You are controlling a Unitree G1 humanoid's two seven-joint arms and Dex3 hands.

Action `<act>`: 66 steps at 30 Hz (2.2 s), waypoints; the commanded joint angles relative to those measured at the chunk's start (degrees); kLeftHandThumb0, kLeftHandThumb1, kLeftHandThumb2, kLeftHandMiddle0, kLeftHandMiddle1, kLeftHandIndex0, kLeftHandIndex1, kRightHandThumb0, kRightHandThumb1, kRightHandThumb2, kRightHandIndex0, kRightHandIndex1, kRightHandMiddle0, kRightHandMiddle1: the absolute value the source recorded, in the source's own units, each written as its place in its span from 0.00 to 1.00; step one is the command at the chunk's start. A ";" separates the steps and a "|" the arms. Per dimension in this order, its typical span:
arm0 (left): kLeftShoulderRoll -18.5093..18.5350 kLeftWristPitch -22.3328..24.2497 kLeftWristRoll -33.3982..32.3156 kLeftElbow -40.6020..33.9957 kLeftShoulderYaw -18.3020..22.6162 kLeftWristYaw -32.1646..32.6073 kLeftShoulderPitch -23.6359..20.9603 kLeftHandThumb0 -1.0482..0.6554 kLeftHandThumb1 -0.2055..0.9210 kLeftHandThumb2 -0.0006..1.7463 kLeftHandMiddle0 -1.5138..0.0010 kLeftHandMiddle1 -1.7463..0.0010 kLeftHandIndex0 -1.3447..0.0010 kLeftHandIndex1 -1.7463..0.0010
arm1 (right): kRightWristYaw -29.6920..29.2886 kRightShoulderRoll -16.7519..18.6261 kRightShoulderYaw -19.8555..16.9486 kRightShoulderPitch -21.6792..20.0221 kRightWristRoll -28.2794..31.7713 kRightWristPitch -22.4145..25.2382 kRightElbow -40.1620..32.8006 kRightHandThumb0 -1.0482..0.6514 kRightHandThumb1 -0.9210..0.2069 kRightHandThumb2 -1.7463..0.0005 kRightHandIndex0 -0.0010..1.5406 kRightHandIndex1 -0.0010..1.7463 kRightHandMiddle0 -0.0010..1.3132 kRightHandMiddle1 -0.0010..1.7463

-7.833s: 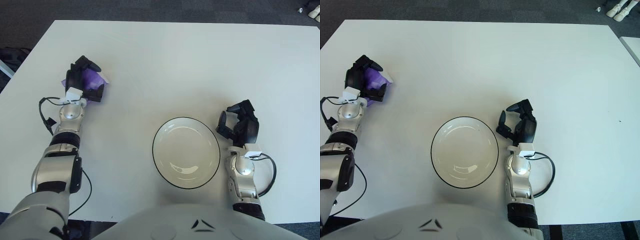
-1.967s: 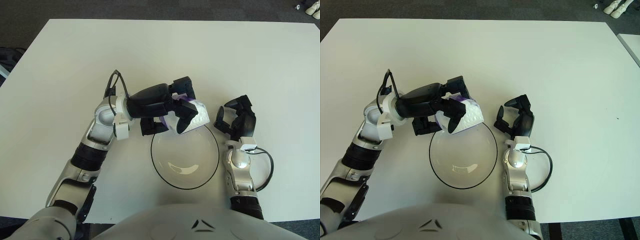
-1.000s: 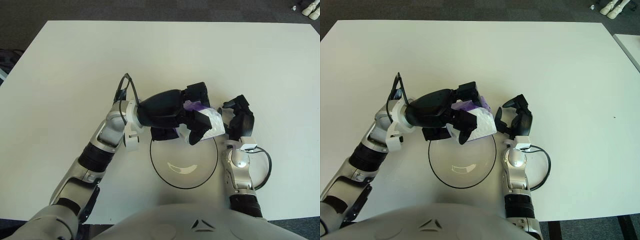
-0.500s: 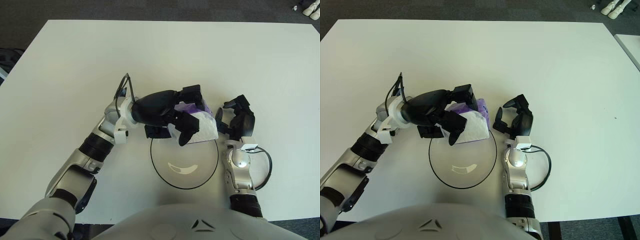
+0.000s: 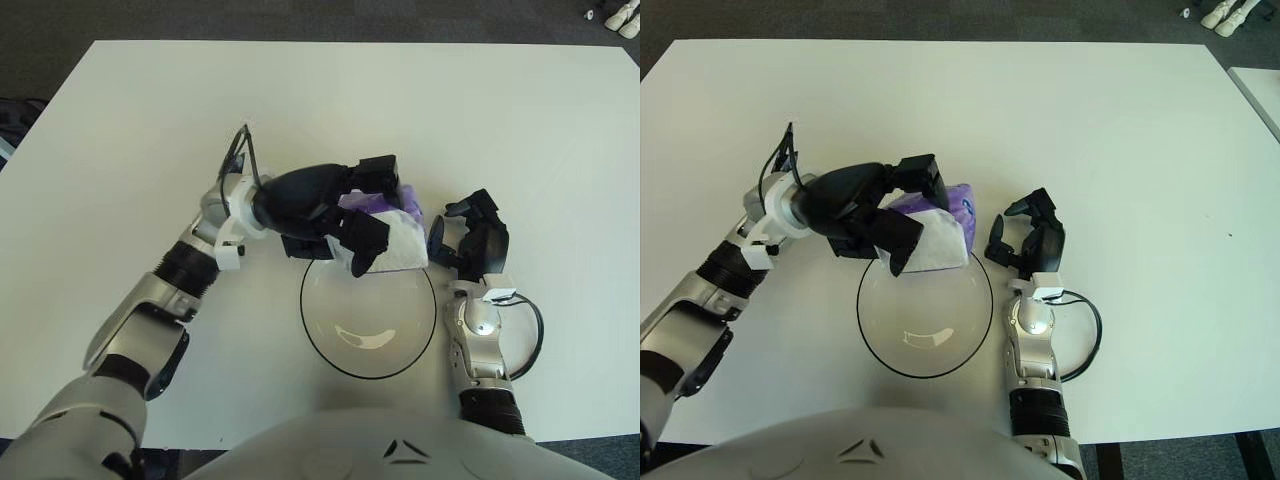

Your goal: Put the tissue paper into the plate.

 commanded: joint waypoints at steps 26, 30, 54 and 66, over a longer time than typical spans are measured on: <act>9.73 11.29 4.86 -13.11 5.77 -4.48 5.27 0.03 1.00 0.59 0.94 0.15 0.99 0.28 | -1.04 1.16 0.39 6.74 -2.95 8.38 -0.66 0.33 0.53 0.24 0.72 1.00 0.47 1.00; 10.91 13.30 6.39 -14.51 6.45 -4.94 5.94 0.03 1.00 0.60 0.99 0.38 1.00 0.54 | -1.39 1.60 0.56 7.16 -3.13 10.29 -2.13 0.34 0.51 0.26 0.71 1.00 0.45 1.00; 11.51 11.22 5.07 -12.29 5.66 -6.79 5.33 0.00 1.00 0.58 1.00 0.83 1.00 1.00 | -4.07 1.98 1.79 6.65 -3.88 9.97 -1.69 0.33 0.55 0.23 0.73 1.00 0.48 1.00; 10.01 7.54 4.30 -9.74 6.24 -5.59 5.36 0.02 1.00 0.58 1.00 0.86 1.00 1.00 | -5.70 2.05 1.99 6.44 -4.79 8.89 -1.09 0.33 0.55 0.23 0.74 1.00 0.47 1.00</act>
